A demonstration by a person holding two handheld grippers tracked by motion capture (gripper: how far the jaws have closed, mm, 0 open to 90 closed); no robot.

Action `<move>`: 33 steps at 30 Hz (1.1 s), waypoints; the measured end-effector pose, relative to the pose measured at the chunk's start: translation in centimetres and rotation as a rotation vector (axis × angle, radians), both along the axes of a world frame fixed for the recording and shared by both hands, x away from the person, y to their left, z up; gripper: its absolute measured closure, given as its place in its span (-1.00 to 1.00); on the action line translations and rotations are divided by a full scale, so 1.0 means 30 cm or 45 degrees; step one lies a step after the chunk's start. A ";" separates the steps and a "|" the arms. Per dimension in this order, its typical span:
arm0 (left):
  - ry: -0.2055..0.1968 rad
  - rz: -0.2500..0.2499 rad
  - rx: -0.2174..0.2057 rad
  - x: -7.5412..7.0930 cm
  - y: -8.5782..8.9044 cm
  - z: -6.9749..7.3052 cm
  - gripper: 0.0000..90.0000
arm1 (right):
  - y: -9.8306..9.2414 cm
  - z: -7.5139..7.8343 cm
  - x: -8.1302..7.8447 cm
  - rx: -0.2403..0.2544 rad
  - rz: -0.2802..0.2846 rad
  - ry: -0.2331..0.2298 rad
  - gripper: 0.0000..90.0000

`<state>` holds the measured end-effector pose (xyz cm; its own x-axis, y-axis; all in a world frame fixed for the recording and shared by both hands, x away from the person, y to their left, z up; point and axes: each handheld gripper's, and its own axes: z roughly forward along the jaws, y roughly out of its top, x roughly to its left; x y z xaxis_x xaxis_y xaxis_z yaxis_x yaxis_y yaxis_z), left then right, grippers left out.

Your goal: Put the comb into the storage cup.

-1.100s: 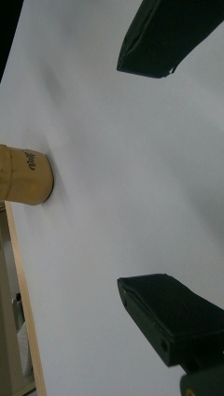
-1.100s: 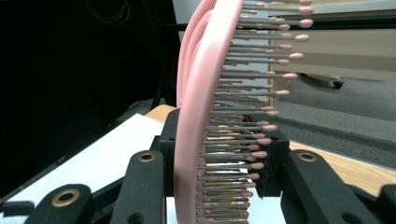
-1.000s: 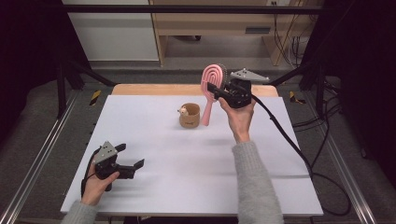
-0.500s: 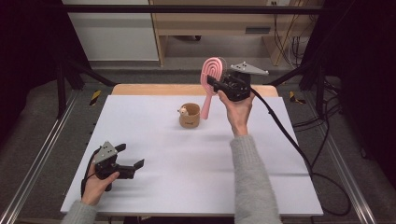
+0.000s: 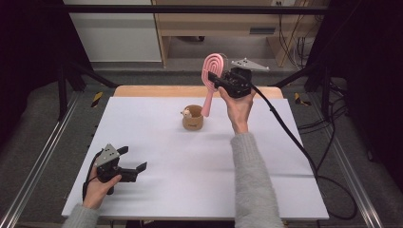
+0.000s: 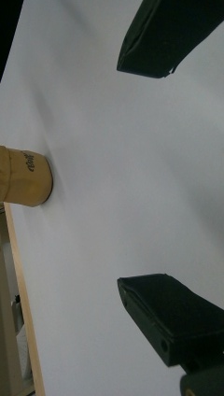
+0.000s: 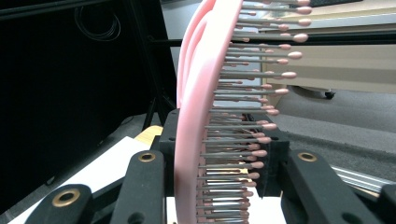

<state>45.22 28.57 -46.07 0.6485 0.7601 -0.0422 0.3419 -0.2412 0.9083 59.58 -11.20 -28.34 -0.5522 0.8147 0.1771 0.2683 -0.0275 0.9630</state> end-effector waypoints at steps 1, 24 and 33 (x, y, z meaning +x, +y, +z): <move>0.000 0.001 0.001 0.000 0.000 0.000 -1.00 | 0.002 -0.001 0.004 0.003 0.001 0.003 0.40; 0.004 -0.006 0.010 0.001 0.000 -0.006 -1.00 | 0.037 -0.015 0.078 0.012 -0.028 0.019 0.40; 0.007 -0.008 0.007 0.002 0.001 -0.008 -1.00 | 0.057 -0.035 0.111 0.029 -0.029 0.036 0.40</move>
